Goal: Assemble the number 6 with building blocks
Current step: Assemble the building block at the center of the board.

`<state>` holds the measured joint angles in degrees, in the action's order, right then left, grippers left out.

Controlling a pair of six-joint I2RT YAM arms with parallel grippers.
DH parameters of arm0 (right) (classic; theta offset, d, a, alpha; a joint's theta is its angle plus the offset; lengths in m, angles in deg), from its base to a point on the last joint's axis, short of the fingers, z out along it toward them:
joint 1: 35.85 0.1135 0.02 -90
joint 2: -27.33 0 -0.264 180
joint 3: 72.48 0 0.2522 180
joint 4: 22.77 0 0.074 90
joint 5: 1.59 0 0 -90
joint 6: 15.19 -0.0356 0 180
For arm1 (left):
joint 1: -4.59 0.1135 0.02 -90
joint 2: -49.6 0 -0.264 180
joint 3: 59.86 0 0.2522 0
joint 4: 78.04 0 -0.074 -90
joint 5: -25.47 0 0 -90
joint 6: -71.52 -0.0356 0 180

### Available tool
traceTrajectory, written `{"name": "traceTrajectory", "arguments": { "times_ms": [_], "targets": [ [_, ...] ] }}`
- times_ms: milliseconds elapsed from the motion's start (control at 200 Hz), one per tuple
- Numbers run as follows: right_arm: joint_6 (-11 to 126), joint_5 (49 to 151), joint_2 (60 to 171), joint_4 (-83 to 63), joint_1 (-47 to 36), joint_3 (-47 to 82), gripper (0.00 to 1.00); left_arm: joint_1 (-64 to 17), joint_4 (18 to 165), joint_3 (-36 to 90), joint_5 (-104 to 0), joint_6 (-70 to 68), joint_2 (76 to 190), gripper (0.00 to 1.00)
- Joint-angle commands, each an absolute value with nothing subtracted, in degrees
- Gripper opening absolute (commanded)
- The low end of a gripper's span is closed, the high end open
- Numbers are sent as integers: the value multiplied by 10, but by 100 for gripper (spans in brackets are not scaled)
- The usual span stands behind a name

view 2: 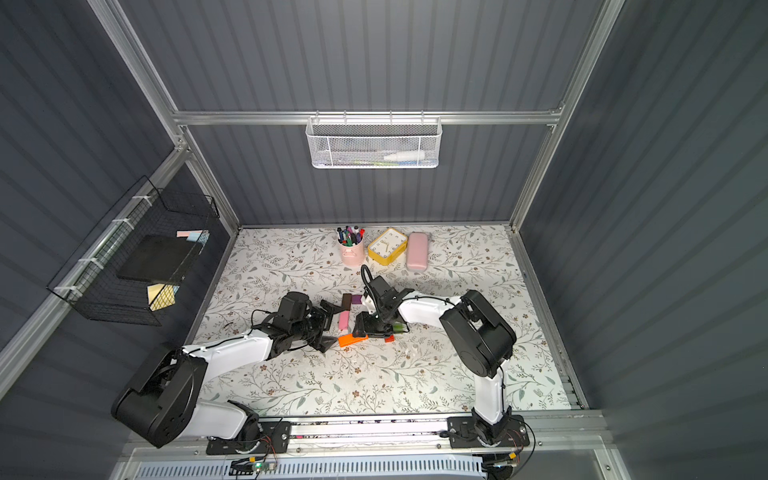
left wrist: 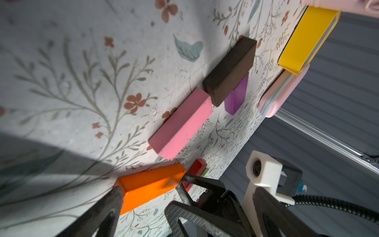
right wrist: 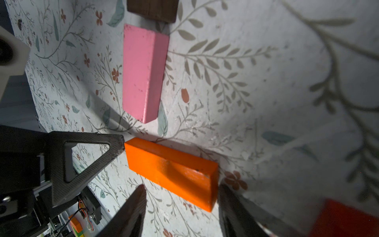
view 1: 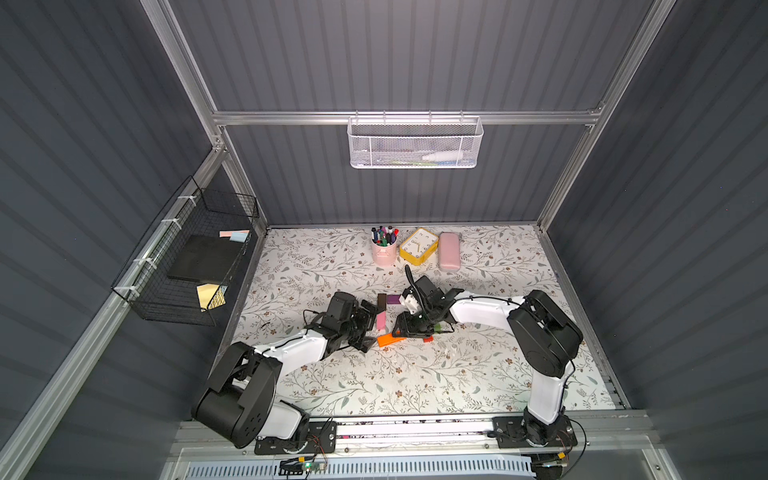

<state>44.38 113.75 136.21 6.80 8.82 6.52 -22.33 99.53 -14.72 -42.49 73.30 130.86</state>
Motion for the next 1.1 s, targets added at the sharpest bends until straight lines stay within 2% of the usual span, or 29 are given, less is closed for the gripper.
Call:
{"name": "traceTrajectory", "arguments": {
  "times_ms": [0, 865, 1096],
  "targets": [
    [442, 1135, 1358, 68, 89, 58, 58, -227, 970, -157, -437, 736, 1291, 99],
    [440, 1142, 1347, 65, 90, 54, 58, -253, 1029, -153, -445, 757, 1340, 99],
    [441, 1147, 1348, 61, 92, 55, 58, -253, 988, -137, -444, 738, 1332, 99]
  ]
}}
